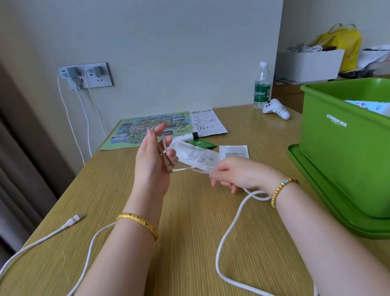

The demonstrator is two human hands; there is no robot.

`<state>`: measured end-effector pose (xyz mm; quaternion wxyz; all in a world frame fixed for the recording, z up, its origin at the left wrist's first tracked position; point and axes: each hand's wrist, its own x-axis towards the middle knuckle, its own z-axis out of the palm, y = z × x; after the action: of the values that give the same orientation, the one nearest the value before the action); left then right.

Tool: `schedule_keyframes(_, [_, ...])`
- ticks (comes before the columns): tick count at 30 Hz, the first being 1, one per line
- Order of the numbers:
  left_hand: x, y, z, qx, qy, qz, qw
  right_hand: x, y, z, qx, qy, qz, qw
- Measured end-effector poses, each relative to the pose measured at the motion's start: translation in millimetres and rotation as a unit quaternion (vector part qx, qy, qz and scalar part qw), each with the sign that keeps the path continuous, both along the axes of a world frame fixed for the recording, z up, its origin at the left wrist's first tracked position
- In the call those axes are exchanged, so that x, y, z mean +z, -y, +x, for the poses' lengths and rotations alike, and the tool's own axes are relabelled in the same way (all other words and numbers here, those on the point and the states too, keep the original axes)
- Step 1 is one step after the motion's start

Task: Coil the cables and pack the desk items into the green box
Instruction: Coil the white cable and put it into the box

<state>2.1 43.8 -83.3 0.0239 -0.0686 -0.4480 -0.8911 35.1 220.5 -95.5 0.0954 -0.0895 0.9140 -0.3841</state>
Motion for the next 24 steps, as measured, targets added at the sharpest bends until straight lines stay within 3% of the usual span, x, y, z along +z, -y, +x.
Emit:
schedule_keyframes(6, [-5.5, -1.6, -7.6, 0.052, 0.026, -0.195, 0.979, 12.6, -17.8, 1.1, -0.112, -0.010, -0.205, 0.972])
schedule_keyframes(12, [-10.8, -10.9, -5.5, -0.005, 0.016, -0.437, 0.899, 20.4, -30.1, 3.1, -0.051, -0.011, -0.438, 0.898])
schedule_keyframes(15, [-12.5, -12.5, 1.8, -0.093, -0.027, -0.537, 0.838, 19.9, -30.5, 3.9, -0.014, -0.025, -0.463, 0.886])
schedule_keyframes(18, [-15.2, -17.5, 8.3, -0.156, -0.063, -0.572, 0.802, 20.3, -25.6, 5.2, 0.033, -0.043, -0.454, 0.889])
schedule_keyframes(24, [-14.6, -23.0, 14.4, -0.190, -0.083, -0.550, 0.809, 18.9, -21.2, 4.9, 0.057, -0.062, -0.439, 0.895])
